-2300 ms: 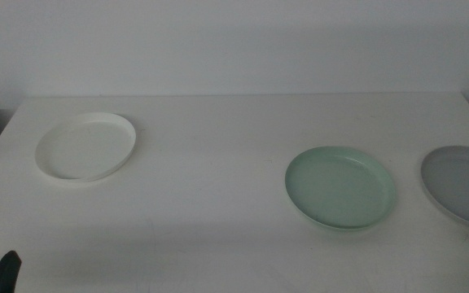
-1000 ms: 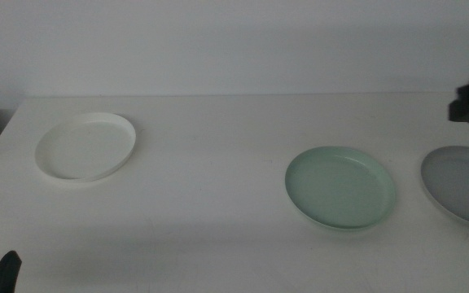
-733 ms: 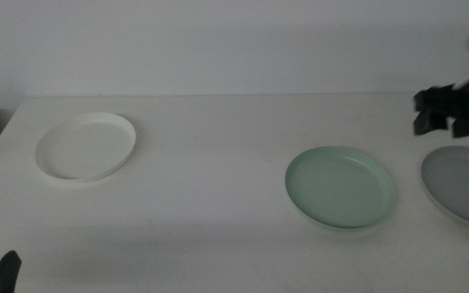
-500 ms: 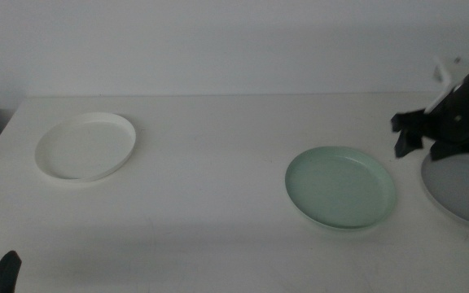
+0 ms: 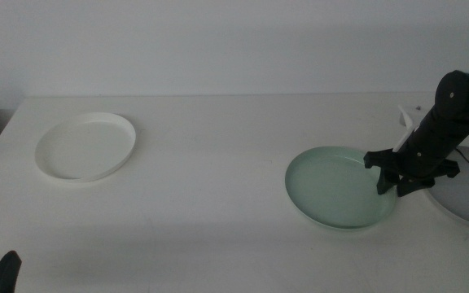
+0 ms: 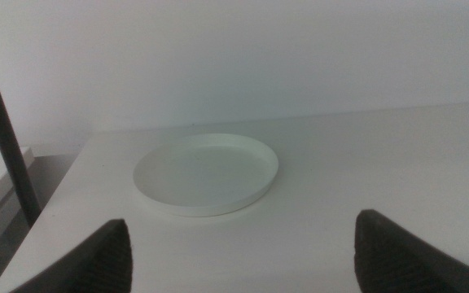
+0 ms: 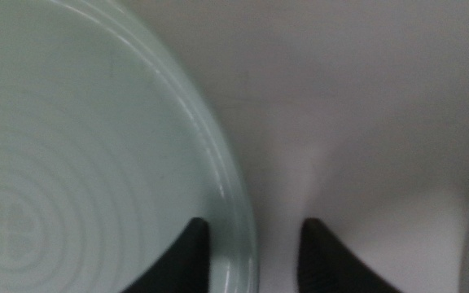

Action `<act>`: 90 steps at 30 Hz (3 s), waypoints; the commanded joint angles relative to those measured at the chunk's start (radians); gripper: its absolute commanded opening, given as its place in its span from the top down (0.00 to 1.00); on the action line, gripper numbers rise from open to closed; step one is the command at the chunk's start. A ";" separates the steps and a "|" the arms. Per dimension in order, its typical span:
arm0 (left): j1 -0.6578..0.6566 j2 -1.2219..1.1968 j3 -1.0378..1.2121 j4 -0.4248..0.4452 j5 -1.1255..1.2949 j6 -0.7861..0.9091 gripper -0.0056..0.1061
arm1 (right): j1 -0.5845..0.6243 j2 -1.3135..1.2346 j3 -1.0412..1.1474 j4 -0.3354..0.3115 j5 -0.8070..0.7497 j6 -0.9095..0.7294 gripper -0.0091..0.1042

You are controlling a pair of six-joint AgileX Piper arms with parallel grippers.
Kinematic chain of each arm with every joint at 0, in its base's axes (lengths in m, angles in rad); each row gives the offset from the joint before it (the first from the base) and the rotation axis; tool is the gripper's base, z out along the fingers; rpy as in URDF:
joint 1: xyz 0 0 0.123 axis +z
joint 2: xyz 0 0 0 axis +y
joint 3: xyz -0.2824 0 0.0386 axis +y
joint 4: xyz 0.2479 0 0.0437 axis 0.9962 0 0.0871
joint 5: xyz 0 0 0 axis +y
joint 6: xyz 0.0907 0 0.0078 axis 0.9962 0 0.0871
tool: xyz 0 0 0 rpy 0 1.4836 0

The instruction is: Stack the three bowls on top of each other.

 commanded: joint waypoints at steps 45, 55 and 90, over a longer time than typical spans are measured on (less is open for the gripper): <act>0.002 -0.013 -0.005 -0.007 -0.081 -0.012 0.01 | 0.347 -0.069 -0.036 0.161 -0.088 0.017 0.71; 0.002 -0.013 -0.005 -0.007 -0.081 -0.012 0.01 | 0.127 -0.303 -0.068 0.051 -0.006 0.016 0.42; 0.002 -0.013 -0.005 -0.007 -0.081 -0.012 0.01 | -0.578 -0.012 -0.163 -0.091 0.111 -0.037 0.59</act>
